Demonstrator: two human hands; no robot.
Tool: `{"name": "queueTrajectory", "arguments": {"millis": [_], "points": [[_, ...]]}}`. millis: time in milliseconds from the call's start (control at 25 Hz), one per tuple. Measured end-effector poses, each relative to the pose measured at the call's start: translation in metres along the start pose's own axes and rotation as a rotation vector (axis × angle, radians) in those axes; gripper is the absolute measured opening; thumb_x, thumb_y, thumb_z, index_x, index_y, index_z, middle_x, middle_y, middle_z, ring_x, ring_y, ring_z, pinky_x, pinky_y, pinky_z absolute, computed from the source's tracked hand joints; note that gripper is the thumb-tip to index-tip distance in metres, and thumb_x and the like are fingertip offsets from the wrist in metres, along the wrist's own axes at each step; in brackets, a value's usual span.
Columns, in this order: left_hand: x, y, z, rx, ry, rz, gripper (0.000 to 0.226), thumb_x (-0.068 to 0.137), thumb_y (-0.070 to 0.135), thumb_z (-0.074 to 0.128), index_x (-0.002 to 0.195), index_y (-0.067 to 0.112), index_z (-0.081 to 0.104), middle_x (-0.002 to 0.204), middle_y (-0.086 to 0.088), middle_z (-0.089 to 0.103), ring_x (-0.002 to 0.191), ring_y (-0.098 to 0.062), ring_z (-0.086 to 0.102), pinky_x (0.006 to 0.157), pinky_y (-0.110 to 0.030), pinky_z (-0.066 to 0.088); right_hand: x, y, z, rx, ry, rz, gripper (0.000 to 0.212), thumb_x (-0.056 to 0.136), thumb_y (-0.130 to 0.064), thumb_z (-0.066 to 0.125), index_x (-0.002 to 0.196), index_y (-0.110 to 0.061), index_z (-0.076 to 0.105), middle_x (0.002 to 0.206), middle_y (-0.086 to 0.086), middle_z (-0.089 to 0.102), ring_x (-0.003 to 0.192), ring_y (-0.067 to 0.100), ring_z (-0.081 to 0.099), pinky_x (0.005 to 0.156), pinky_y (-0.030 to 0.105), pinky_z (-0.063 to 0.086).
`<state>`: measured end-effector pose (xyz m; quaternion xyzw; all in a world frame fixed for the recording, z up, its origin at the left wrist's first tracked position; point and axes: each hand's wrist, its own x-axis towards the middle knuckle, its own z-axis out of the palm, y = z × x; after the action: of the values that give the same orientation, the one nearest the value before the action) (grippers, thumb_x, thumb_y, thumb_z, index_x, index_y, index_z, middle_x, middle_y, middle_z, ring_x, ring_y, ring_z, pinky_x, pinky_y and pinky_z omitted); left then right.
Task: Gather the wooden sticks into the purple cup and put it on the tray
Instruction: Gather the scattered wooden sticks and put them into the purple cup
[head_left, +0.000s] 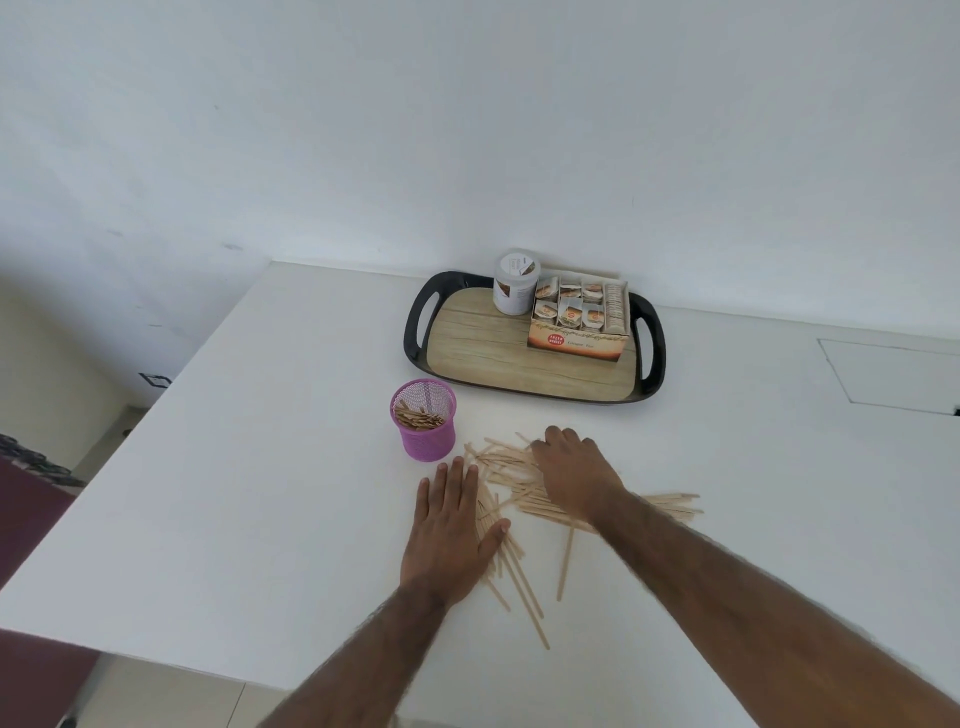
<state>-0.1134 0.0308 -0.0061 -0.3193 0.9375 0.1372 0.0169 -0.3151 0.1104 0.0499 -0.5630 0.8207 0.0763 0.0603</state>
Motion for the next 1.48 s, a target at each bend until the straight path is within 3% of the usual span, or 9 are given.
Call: {"name": "queueTrajectory", "arguments": {"millis": [200, 320, 440, 720, 880, 1000, 1120, 1280, 1480], "points": [[0.004, 0.006, -0.001, -0.127, 0.020, 0.015, 0.092, 0.092, 0.075, 0.001, 0.163, 0.016, 0.001, 0.171, -0.005, -0.007, 0.157, -0.022, -0.010, 0.126, -0.039, -0.008, -0.028, 0.007, 0.000, 0.098, -0.024, -0.074, 0.040, 0.097, -0.018, 0.042, 0.135, -0.018, 0.053, 0.126, 0.004, 0.053, 0.115, 0.025, 0.051, 0.095, 0.041, 0.044], [0.001, -0.013, -0.012, -0.264, -0.036, 0.159, 0.100, 0.089, 0.081, 0.034, 0.163, 0.024, -0.004, 0.170, 0.007, -0.014, 0.153, -0.008, -0.020, 0.126, -0.036, -0.008, -0.037, 0.021, -0.002, 0.199, -0.105, 0.021, 0.055, 0.095, -0.056, 0.048, 0.135, -0.018, 0.050, 0.129, 0.002, 0.049, 0.116, 0.023, 0.048, 0.098, 0.043, 0.042], [-0.010, -0.036, -0.020, -0.154, -0.106, 0.277, 0.116, 0.079, 0.083, 0.051, 0.160, 0.032, -0.013, 0.167, 0.014, -0.022, 0.151, -0.004, -0.027, 0.127, -0.038, -0.008, -0.042, 0.023, 0.000, 0.162, -0.192, 0.035, 0.079, 0.081, -0.081, 0.049, 0.127, -0.016, 0.050, 0.124, 0.004, 0.047, 0.113, 0.023, 0.045, 0.096, 0.045, 0.043], [0.002, -0.004, -0.011, -0.110, -0.030, 0.220, 0.109, 0.085, 0.075, 0.051, 0.163, 0.021, -0.004, 0.170, 0.006, -0.010, 0.153, -0.011, -0.022, 0.124, -0.035, -0.013, -0.042, 0.000, 0.000, 0.099, -0.147, -0.041, 0.071, 0.087, -0.074, 0.051, 0.125, -0.014, 0.057, 0.125, 0.008, 0.049, 0.115, 0.027, 0.046, 0.096, 0.047, 0.043], [0.014, 0.006, -0.007, -0.116, -0.022, 0.239, 0.105, 0.084, 0.075, 0.050, 0.163, 0.023, 0.004, 0.171, 0.006, 0.000, 0.156, -0.014, -0.013, 0.126, -0.040, -0.009, -0.042, -0.005, -0.005, 0.070, -0.153, -0.052, 0.085, 0.073, -0.083, 0.059, 0.121, -0.013, 0.059, 0.122, 0.007, 0.051, 0.115, 0.026, 0.048, 0.094, 0.047, 0.044], [0.022, 0.000, -0.011, -0.080, -0.066, 0.265, 0.105, 0.080, 0.078, 0.052, 0.162, 0.022, 0.017, 0.170, 0.005, 0.014, 0.157, -0.016, 0.001, 0.127, -0.041, 0.001, -0.041, -0.012, -0.006, 0.056, -0.169, -0.047, 0.087, 0.069, -0.081, 0.065, 0.121, -0.012, 0.060, 0.122, 0.006, 0.050, 0.116, 0.026, 0.047, 0.094, 0.046, 0.042], [0.028, 0.004, -0.019, -0.114, -0.062, 0.256, 0.104, 0.072, 0.078, 0.045, 0.157, 0.020, 0.031, 0.160, 0.004, 0.035, 0.151, -0.019, 0.024, 0.123, -0.036, 0.013, -0.040, -0.018, -0.004, 0.060, -0.121, -0.023, 0.068, 0.079, -0.066, 0.069, 0.122, -0.013, 0.061, 0.125, 0.006, 0.050, 0.119, 0.026, 0.047, 0.094, 0.044, 0.041], [0.032, 0.009, -0.027, -0.080, -0.011, 0.244, 0.081, 0.083, 0.060, 0.065, 0.150, 0.020, 0.044, 0.146, 0.002, 0.047, 0.140, -0.019, 0.037, 0.123, -0.041, 0.014, -0.039, -0.023, -0.003, 0.056, -0.096, 0.008, 0.061, 0.086, -0.060, 0.065, 0.123, -0.012, 0.061, 0.125, 0.007, 0.052, 0.120, 0.027, 0.049, 0.095, 0.045, 0.041], [0.031, 0.010, -0.034, -0.031, 0.025, 0.234, 0.050, 0.087, 0.047, 0.070, 0.131, 0.026, 0.064, 0.140, 0.003, 0.052, 0.140, -0.017, 0.039, 0.124, -0.048, 0.005, -0.038, -0.026, -0.003, 0.033, -0.084, 0.013, 0.049, 0.093, -0.047, 0.065, 0.126, -0.012, 0.060, 0.126, 0.008, 0.053, 0.120, 0.028, 0.051, 0.095, 0.044, 0.041]]}}
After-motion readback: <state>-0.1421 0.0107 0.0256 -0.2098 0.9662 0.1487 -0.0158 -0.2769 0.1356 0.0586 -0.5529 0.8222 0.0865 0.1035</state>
